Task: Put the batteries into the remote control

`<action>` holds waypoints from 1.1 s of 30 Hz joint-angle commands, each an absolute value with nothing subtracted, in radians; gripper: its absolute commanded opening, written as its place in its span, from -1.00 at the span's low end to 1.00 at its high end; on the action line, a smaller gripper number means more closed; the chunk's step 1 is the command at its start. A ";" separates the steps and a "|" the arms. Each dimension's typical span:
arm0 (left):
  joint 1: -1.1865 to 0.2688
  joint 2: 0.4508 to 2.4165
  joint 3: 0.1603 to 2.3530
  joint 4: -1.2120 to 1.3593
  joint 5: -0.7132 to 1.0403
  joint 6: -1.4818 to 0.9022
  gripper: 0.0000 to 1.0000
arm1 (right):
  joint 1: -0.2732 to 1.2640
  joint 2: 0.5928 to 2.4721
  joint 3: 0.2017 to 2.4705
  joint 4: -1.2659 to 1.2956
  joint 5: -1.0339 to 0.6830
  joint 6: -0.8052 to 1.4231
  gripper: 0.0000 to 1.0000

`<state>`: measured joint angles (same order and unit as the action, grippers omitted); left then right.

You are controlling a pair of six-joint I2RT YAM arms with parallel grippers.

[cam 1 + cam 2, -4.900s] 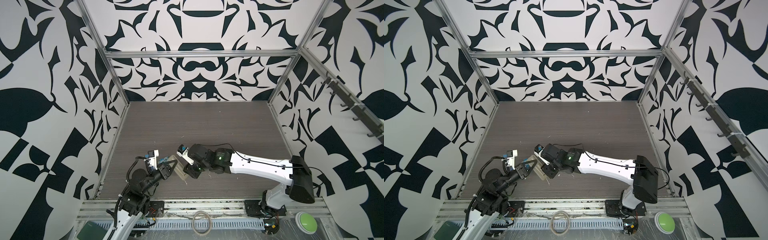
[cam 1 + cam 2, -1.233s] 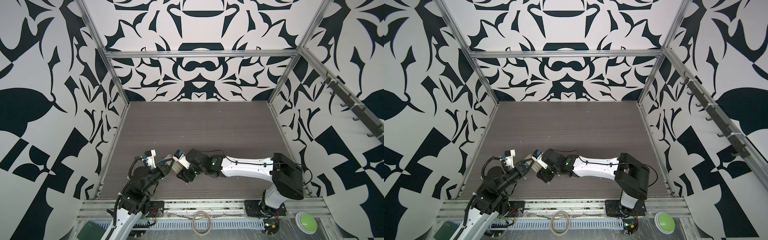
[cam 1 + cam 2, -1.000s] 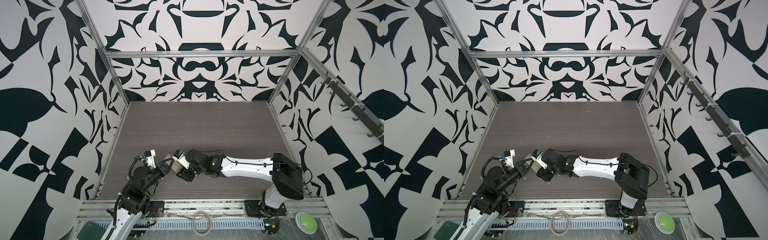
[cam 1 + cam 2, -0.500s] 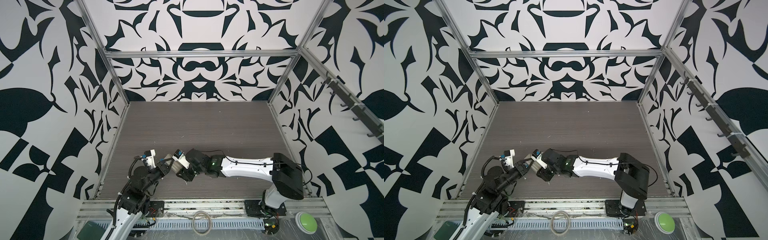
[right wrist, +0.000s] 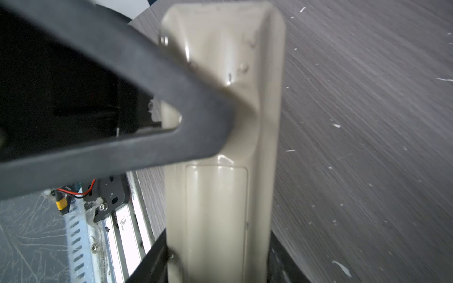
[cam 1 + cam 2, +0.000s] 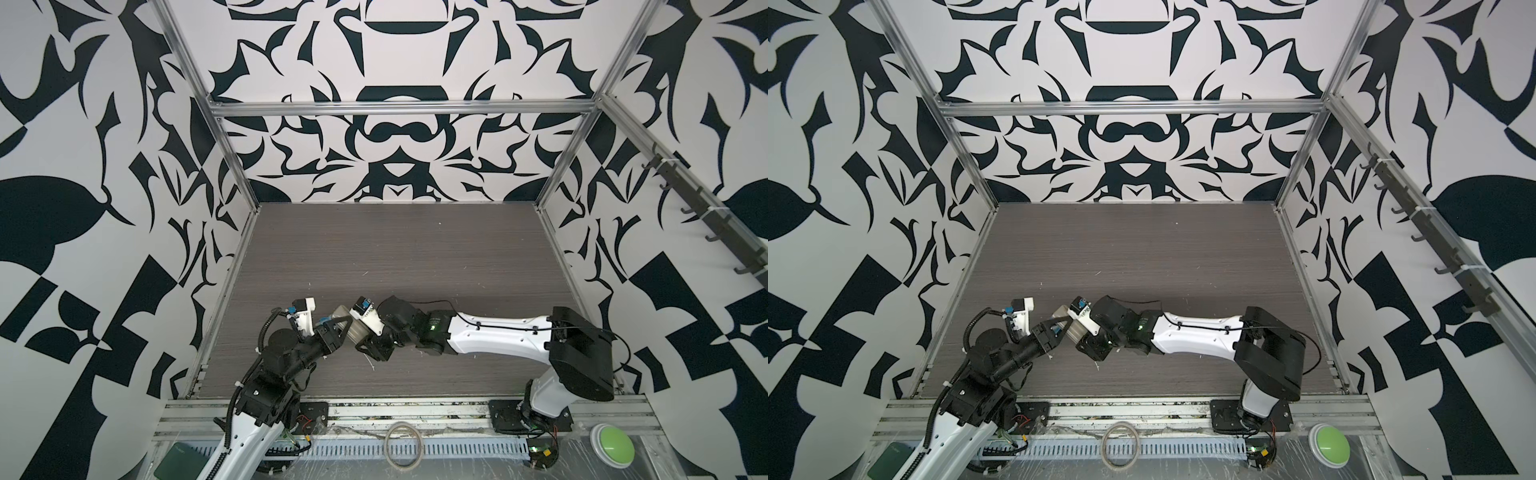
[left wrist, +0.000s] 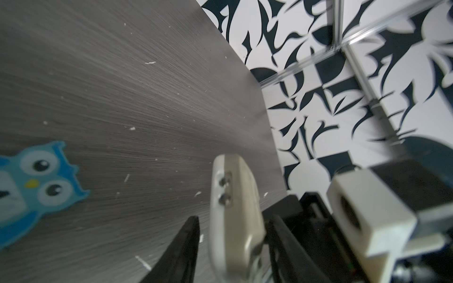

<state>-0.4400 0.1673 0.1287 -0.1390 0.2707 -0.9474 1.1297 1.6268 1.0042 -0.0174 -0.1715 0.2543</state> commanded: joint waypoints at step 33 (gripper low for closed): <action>-0.445 0.409 0.308 0.379 0.660 -0.864 0.89 | 0.951 1.326 0.784 0.547 -0.691 0.538 -1.00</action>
